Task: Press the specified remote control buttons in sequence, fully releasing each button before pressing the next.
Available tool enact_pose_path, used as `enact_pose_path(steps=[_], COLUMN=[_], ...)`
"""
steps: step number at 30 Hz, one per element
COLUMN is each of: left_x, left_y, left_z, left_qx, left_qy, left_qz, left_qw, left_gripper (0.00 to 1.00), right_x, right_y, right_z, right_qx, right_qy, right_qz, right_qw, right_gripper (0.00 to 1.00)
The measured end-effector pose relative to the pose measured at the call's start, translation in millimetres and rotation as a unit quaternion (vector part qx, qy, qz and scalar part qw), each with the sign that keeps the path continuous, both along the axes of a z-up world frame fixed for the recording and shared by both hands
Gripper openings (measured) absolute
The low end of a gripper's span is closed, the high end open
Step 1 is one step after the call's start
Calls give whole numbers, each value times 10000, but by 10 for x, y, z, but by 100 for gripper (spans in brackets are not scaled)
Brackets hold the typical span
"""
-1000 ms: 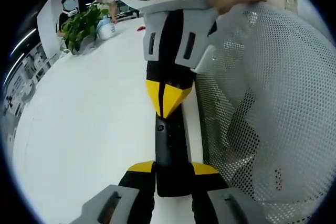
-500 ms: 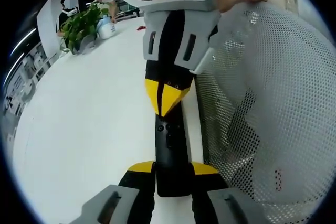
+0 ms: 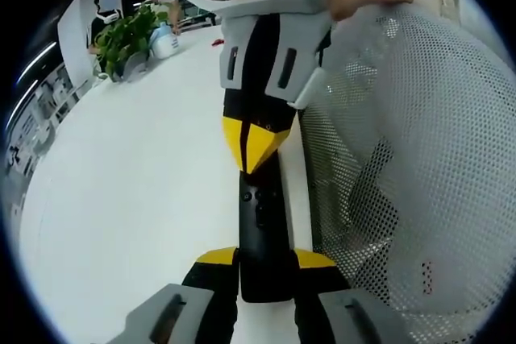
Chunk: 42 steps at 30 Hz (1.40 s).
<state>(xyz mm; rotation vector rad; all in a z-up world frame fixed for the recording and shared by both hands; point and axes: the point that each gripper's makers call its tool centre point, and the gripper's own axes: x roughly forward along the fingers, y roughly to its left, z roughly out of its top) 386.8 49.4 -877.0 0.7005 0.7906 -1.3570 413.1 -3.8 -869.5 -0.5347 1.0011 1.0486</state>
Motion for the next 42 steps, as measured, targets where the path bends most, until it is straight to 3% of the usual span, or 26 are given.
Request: enact_pose_path(steps=[13,17,26,30,36,37,40,42], left_x=[-1,-1,-2,4,6,7,9,10], left_y=[1,0,-1,-4,0,-1,-3,-4], left_z=[0,-1,4,4,4,4,5,5], left_qx=[-6,20,32,48,2,-4,-20,-19], left_qy=[-2,-12,7,44,89,97,118,131], left_qz=[-1,-7,32,127,166,175,205,221], left_qw=[10000,10000,10000,9999,9998,9998,9997,9997], left_gripper=[25,25,25,25,25,25,25,25], right_x=[0,-10,-12,-23,-53,-140,-161,-234], right_y=[-27,-13,-13,9,62,116,151,199], right_z=[-1,-8,-5,10,21,18,35,39], right_qx=[117,-57,-160,-222,-475,-344,-409,-281], right_qy=[44,-137,-274,-796,-1214,-1099,-1282,-1161], right_qz=[-110,153,285,1022,1722,1801,2047,2141], right_qw=[9999,9998,9991,9913,9764,9769,9695,9695], right_gripper=[0,0,0,0,0,0,0,0])
